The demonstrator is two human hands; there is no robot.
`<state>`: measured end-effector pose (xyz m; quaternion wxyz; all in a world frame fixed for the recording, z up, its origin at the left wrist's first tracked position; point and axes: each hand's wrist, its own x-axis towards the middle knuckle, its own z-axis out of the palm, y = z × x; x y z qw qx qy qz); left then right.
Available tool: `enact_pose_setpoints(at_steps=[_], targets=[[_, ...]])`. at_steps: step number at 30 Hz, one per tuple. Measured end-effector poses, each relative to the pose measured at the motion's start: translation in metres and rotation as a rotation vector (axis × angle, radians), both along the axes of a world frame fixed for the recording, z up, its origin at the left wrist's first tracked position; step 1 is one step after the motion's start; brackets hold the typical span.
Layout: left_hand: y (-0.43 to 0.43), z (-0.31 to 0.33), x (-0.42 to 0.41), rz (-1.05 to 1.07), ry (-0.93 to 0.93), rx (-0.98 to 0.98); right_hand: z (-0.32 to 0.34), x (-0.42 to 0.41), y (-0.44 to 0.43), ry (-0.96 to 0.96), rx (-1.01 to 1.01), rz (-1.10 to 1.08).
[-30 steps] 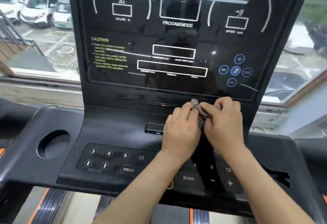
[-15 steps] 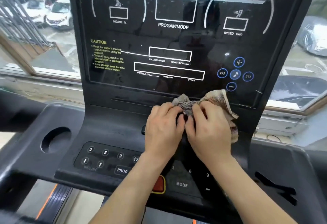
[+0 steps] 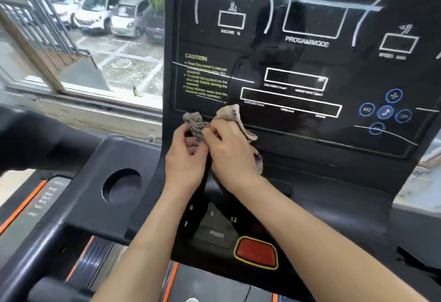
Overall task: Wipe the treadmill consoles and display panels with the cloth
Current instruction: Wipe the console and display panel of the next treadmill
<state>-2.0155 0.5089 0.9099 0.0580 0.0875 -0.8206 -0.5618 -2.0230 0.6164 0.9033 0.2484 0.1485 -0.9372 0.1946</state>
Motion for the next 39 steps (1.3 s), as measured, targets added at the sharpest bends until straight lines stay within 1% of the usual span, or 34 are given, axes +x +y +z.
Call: enact_pose_setpoints(at_steps=[1, 2, 3, 6, 8, 11, 13, 15, 18, 21, 23, 26, 28, 30, 31, 33, 35, 36, 37, 39], targets=[[-0.007, -0.001, -0.007, 0.021, -0.042, 0.152, -0.003, -0.004, -0.004, 0.013, 0.019, 0.037], [-0.013, -0.001, -0.012, 0.018, -0.069, 0.233, -0.004, -0.007, -0.005, 0.032, 0.041, 0.066], [-0.017, 0.000, -0.015, -0.004, -0.072, 0.240, -0.006, -0.009, -0.003, 0.038, 0.056, 0.090], [-0.019, 0.000, -0.017, -0.080, -0.038, 0.210, -0.002, -0.004, 0.011, 0.074, 0.158, 0.092], [-0.021, -0.004, -0.013, -0.141, -0.057, 0.205, 0.001, 0.008, 0.025, 0.102, 0.194, -0.007], [-0.034, -0.014, -0.013, -0.180, -0.058, 0.066, -0.001, 0.032, 0.047, 0.137, 0.148, -0.208], [-0.045, -0.016, -0.016, -0.115, 0.007, -0.043, -0.003, 0.033, 0.045, 0.142, 0.160, -0.255], [-0.053, -0.015, -0.022, -0.069, 0.080, -0.093, -0.006, 0.020, 0.032, 0.152, 0.219, -0.173], [-0.054, -0.015, -0.029, -0.076, 0.191, -0.179, 0.001, -0.009, 0.020, 0.210, 0.377, 0.015], [-0.051, -0.009, -0.036, -0.047, 0.270, -0.199, 0.014, -0.030, 0.021, 0.289, 0.533, 0.127], [-0.051, -0.007, -0.044, 0.007, 0.279, -0.128, 0.022, -0.037, 0.020, 0.321, 0.584, 0.177], [-0.056, -0.013, -0.054, 0.062, 0.210, 0.096, 0.028, -0.041, 0.016, 0.341, 0.552, 0.142], [-0.063, -0.021, -0.053, 0.029, 0.124, 0.196, 0.018, -0.034, 0.002, 0.307, 0.426, 0.046], [-0.073, -0.030, -0.049, -0.016, 0.052, 0.242, 0.003, -0.026, -0.018, 0.227, 0.265, -0.054], [-0.077, -0.035, -0.047, -0.037, 0.031, 0.262, -0.004, -0.022, -0.027, 0.183, 0.219, -0.085], [-0.083, -0.041, -0.038, -0.079, 0.009, 0.260, -0.015, -0.015, -0.039, 0.106, 0.242, -0.099], [-0.085, -0.044, -0.028, -0.124, 0.006, 0.250, -0.029, -0.006, -0.046, 0.023, 0.301, -0.014], [-0.085, -0.045, -0.022, -0.151, 0.010, 0.260, -0.037, 0.004, -0.050, -0.062, 0.271, 0.056], [-0.084, -0.044, -0.017, -0.177, 0.019, 0.249, -0.044, 0.018, -0.056, -0.167, 0.195, 0.105], [-0.085, -0.045, -0.011, -0.203, 0.059, 0.185, -0.054, 0.044, -0.065, -0.295, 0.074, 0.170]])
